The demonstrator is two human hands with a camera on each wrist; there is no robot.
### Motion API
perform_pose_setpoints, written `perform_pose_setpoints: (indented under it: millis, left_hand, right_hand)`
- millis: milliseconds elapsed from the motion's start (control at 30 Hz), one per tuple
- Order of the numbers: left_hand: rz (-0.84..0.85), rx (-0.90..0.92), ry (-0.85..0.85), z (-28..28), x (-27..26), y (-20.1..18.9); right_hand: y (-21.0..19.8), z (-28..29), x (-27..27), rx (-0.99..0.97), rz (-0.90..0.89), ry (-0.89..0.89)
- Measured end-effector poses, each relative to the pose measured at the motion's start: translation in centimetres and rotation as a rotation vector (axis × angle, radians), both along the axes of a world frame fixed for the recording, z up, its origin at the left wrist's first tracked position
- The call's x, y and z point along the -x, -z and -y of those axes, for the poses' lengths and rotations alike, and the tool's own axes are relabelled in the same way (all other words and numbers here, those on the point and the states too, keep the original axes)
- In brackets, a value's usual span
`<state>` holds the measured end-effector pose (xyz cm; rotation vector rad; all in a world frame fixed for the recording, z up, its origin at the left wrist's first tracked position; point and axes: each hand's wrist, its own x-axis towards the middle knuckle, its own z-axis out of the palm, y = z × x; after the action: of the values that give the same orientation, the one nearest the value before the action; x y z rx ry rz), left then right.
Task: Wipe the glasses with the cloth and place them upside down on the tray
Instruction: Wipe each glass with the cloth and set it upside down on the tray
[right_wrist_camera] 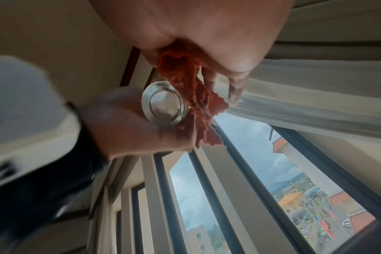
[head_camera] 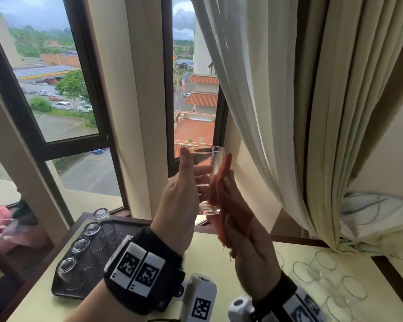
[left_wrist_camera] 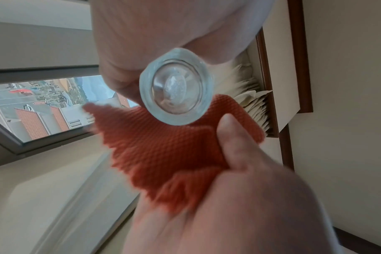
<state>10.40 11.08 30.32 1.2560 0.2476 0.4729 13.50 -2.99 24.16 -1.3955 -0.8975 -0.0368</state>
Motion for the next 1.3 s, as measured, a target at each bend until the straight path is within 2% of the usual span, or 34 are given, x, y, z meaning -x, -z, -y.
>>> perform_pose_setpoints:
  millis: [100, 200, 300, 400, 500, 567, 633, 733, 800, 967, 1033, 1167, 1233, 1300]
  left_hand:
    - [0.001, 0.034, 0.005, 0.9, -0.4, 0.2]
    - [0.061, 0.1, -0.004, 1.2, -0.4, -0.1]
    - [0.123, 0.137, 0.018, 2.3, 0.4, -1.7]
    - [0.049, 0.145, 0.017, 1.4, 0.6, -1.8]
    - [0.03, 0.123, -0.002, 0.3, -0.1, -1.7]
    - [0.042, 0.071, -0.007, 0.2, -0.3, -1.2]
    - [0.095, 0.053, 0.019, 0.7, -0.2, -1.0]
    - [0.058, 0.111, 0.02, 1.6, -0.4, -0.3]
    - [0.064, 0.158, 0.015, 1.8, -0.5, 0.0]
    - [0.023, 0.159, 0.058, -0.2, 0.4, -0.1]
    - [0.012, 0.117, 0.043, -0.8, 0.4, 0.0]
    - [0.011, 0.089, 0.057, 0.0, 0.4, -0.2]
    - [0.033, 0.104, 0.049, 0.7, 0.4, -0.2]
    - [0.046, 0.125, 0.031, 1.1, 0.5, -0.2]
  right_hand:
    - [-2.5, -0.4, -1.3, -0.105, -0.077, -0.035]
    - [-4.5, -0.3, -0.6, -0.007, 0.123, -0.027]
    - [-3.5, 0.2, 1.2, 0.093, 0.247, -0.078]
    - [-1.0, 0.6, 1.8, 0.116, 0.298, -0.046]
    - [-0.3, 0.3, 0.8, 0.056, 0.193, -0.019]
    - [-1.3, -0.2, 0.0, -0.026, 0.034, -0.056]
    - [-2.6, -0.5, -1.2, -0.097, -0.039, -0.076]
    - [-4.7, -0.5, -1.5, -0.073, 0.091, 0.008]
    - [-4.7, -0.2, -0.7, -0.025, 0.197, -0.004]
    - [-0.2, -0.5, 0.0, 0.153, 0.42, 0.029]
    - [0.6, 0.0, 0.2, 0.1, 0.318, 0.024]
    - [-2.0, -0.7, -0.2, -0.125, -0.101, -0.099]
    - [-4.1, -0.9, -0.6, -0.133, -0.091, -0.054]
    - [-5.3, -1.0, -0.3, -0.085, 0.115, -0.016]
